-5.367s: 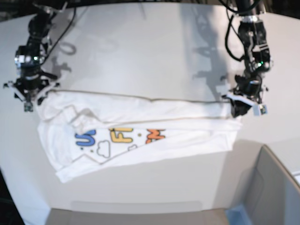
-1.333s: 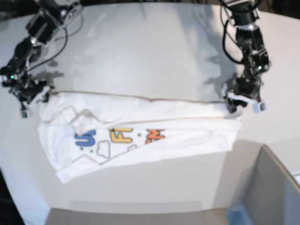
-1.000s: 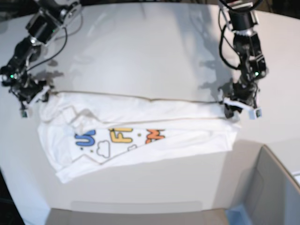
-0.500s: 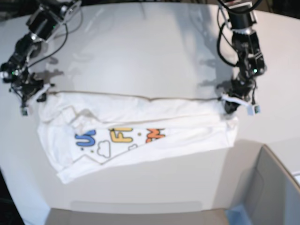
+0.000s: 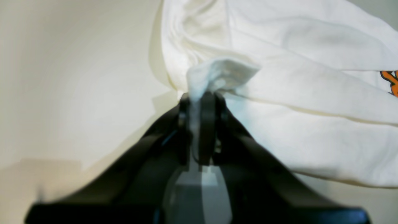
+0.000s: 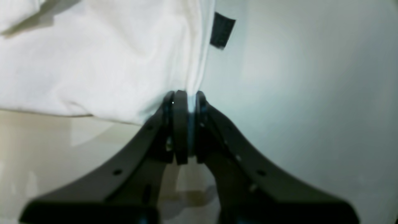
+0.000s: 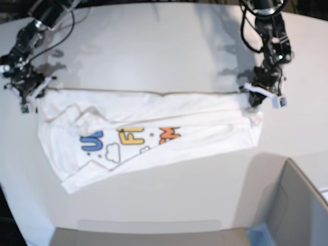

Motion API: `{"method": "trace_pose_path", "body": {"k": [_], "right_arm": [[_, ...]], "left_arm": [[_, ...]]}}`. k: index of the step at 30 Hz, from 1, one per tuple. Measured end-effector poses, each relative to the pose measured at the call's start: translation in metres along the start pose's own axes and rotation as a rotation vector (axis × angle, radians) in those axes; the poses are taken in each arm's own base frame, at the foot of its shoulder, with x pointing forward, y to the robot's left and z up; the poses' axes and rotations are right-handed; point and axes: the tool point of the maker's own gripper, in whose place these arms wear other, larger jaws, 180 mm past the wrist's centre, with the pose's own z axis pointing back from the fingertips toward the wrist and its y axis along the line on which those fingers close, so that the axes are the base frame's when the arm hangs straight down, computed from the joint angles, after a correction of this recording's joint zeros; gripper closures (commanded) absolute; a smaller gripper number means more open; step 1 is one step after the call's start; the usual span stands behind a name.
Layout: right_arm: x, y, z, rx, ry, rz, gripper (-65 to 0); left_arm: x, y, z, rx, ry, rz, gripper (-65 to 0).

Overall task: Layout the t-shirt on the table in an organized manner, then fold the t-shirt properly
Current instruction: 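Drag the shirt with both grippers away from the print to smooth it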

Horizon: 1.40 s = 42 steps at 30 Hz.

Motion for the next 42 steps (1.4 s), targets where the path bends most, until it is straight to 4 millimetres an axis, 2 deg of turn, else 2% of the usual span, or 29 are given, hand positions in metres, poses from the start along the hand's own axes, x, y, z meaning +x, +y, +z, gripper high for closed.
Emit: {"method": "trace_pose_path", "body": {"k": [7,13,18,23,32,38,40,42], "right_arm": [[-0.025,0.007,0.016,0.02,0.004,0.013,0.0],[-0.044,0.013,0.023,0.046,-0.015,0.001,0.0],[-0.061,0.001,0.032,0.019,-0.023,-0.089,0.0],[-0.077,-0.019,0.04,-0.033,0.002,-0.143,0.0],[-0.081,-0.019,0.039,-0.033,0.013,-0.147,0.0],[-0.079,-0.023,0.036,-0.05,0.024,-0.142,0.0],[-0.078,-0.026,0.034,-0.075,0.046,-0.126,0.0],[-0.078,-0.025,0.033,-0.087,0.045,-0.124,0.0]], "left_arm": [[-0.01,-0.002,0.028,0.002,0.006,-0.053,-3.2],[-0.039,0.005,0.054,0.019,0.068,-0.075,-3.2],[-0.054,0.008,0.068,0.028,0.099,-0.082,-3.2],[-0.055,0.008,0.069,0.026,0.101,-0.084,-3.2],[-0.055,0.016,0.072,0.033,0.121,-0.116,-3.7],[-0.057,0.016,0.073,0.034,0.124,-0.114,-12.0],[-0.058,0.016,0.075,0.034,0.128,-0.118,-11.1],[-0.066,0.017,0.083,0.037,0.144,-0.122,-6.4]]}}
